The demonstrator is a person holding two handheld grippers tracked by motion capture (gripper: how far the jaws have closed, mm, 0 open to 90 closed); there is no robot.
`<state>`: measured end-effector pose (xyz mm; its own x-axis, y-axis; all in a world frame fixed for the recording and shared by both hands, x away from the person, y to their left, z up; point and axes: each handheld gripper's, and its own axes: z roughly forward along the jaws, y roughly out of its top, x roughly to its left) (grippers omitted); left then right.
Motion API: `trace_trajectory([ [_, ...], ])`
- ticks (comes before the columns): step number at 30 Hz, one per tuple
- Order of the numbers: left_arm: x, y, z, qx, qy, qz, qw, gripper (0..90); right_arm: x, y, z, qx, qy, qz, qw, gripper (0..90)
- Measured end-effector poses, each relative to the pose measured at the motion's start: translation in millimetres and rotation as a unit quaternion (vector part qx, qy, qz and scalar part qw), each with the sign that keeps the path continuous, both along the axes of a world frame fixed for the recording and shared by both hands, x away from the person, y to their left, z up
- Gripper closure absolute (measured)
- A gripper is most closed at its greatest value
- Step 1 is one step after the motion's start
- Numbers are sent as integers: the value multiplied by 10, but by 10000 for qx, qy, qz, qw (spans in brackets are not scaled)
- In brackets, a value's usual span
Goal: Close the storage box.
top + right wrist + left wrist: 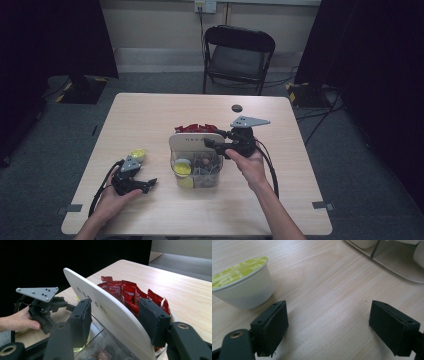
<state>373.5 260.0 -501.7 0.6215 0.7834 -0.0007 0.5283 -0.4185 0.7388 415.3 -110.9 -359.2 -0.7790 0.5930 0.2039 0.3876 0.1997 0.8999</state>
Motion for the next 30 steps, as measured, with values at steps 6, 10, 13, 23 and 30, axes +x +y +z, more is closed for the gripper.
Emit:
trace_trajectory([
  [6,0,0,0,2,-7,0,10000,151,-54,-20,-21,11,61,88,9999,418],
  [10,0,0,0,2,-8,0,10000,151,-87,-28,-27,6,60,145,9999,411],
  [13,1,2,1,14,-1,-8,10000,151,-102,-30,-69,45,161,193,9997,358],
  [23,2,4,2,22,1,-15,10000,151,-182,-36,-139,-133,235,214,9994,309],
  [30,1,0,0,-1,0,-3,10000,151,-289,-33,-226,-306,194,274,9990,268],
])
